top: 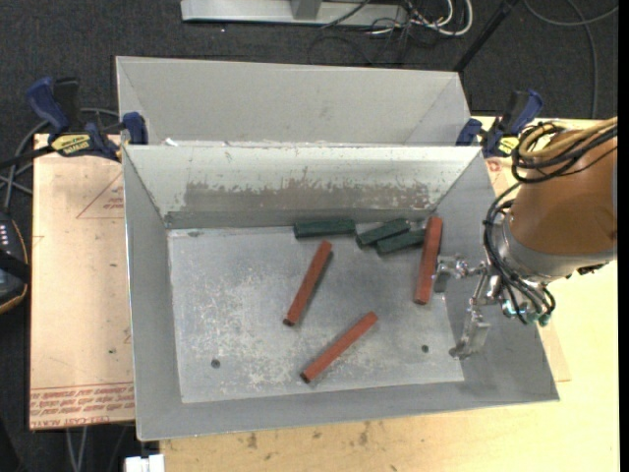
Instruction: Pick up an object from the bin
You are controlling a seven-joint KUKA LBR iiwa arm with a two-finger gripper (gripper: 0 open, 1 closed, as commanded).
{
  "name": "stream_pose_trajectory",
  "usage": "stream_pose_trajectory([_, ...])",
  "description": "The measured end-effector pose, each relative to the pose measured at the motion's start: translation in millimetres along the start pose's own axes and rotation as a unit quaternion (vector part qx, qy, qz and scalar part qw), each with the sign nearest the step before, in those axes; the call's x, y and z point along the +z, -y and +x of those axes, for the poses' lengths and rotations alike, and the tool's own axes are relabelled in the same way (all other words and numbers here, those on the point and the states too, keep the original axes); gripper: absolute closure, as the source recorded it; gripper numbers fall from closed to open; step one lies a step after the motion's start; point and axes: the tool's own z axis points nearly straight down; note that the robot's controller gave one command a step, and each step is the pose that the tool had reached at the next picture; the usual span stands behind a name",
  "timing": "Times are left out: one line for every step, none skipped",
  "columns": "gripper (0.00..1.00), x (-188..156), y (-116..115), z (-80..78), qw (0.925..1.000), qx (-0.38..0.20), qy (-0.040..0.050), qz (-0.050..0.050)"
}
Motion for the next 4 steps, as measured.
stream_pose_trajectory([0.00,76,-128,-13.6,1.0000,0.002,0.0011,-0.002])
stream_pose_trajectory([0.00,94,-149,22.2,0.9995,-0.031,0.0108,0.001])
stream_pose_trajectory([1.00,95,-148,24.9,0.9995,-0.032,0.0048,0.001])
stream_pose_trajectory([1.00,-15,-148,8.0,0.9992,-0.040,0.0081,0.000])
